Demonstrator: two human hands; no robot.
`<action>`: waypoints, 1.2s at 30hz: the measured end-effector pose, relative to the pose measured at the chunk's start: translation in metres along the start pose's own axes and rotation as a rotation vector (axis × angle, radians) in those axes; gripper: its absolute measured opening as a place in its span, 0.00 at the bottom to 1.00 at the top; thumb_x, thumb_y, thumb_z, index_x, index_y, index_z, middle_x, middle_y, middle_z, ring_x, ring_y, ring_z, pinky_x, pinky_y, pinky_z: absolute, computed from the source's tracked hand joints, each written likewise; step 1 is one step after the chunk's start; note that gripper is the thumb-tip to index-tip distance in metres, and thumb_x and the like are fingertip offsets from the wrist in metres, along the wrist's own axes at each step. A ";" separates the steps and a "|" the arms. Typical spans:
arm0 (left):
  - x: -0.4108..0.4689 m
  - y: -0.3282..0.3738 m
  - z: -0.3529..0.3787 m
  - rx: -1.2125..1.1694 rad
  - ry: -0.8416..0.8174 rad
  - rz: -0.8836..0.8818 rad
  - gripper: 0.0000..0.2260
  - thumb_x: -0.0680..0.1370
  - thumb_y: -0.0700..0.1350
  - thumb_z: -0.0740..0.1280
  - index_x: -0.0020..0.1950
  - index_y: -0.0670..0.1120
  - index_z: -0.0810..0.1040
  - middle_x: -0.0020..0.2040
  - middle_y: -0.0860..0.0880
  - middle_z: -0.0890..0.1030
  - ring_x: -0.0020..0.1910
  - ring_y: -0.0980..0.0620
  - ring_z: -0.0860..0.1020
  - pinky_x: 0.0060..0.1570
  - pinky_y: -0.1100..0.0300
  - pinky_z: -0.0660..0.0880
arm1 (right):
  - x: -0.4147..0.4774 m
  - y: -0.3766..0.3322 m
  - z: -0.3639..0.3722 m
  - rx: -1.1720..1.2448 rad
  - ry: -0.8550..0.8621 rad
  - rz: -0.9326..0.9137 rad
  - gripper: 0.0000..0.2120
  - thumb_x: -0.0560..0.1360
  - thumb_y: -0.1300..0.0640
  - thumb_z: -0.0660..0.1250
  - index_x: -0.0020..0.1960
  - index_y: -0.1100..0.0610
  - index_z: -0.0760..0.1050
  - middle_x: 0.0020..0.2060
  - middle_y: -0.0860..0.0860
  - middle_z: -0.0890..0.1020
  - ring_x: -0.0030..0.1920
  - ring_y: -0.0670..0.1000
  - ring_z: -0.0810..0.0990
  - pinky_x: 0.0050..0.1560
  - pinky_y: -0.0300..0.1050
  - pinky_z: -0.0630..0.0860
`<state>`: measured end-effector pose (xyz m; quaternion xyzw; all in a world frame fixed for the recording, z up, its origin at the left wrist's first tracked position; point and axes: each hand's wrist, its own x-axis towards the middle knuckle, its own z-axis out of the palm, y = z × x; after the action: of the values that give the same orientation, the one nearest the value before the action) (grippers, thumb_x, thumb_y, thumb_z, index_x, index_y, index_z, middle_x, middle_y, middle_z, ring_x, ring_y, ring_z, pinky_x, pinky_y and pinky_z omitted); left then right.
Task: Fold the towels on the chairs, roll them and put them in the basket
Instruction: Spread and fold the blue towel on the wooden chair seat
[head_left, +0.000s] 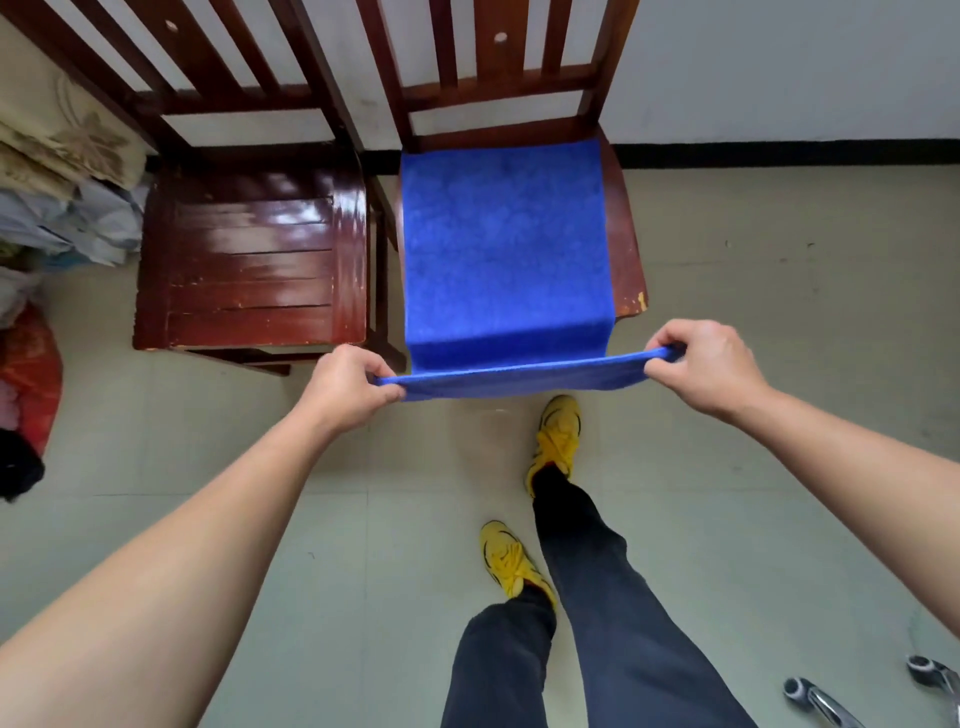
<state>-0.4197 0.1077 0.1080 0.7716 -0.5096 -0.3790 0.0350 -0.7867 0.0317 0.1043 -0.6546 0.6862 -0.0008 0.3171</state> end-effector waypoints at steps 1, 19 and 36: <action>0.010 0.002 -0.007 -0.017 0.013 -0.006 0.03 0.70 0.43 0.75 0.37 0.46 0.83 0.33 0.48 0.79 0.35 0.51 0.74 0.34 0.61 0.66 | 0.012 -0.003 -0.005 0.074 0.015 0.011 0.07 0.65 0.58 0.69 0.33 0.47 0.76 0.32 0.44 0.79 0.37 0.52 0.77 0.38 0.43 0.71; 0.264 0.071 -0.094 -0.599 0.299 -0.212 0.09 0.73 0.36 0.71 0.35 0.48 0.79 0.33 0.49 0.78 0.33 0.55 0.74 0.36 0.64 0.72 | 0.283 -0.072 -0.061 0.643 -0.040 0.233 0.09 0.73 0.65 0.70 0.37 0.54 0.77 0.33 0.50 0.78 0.30 0.43 0.74 0.28 0.28 0.69; 0.429 0.035 -0.036 -0.507 0.259 -0.380 0.06 0.75 0.44 0.70 0.38 0.50 0.77 0.41 0.47 0.81 0.41 0.48 0.81 0.35 0.58 0.77 | 0.422 -0.054 0.031 0.460 0.110 0.396 0.03 0.74 0.55 0.70 0.43 0.53 0.79 0.43 0.53 0.83 0.46 0.55 0.82 0.49 0.54 0.81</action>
<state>-0.3408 -0.2694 -0.0867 0.8612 -0.2378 -0.3923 0.2187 -0.7003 -0.3429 -0.0812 -0.4180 0.7985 -0.1296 0.4135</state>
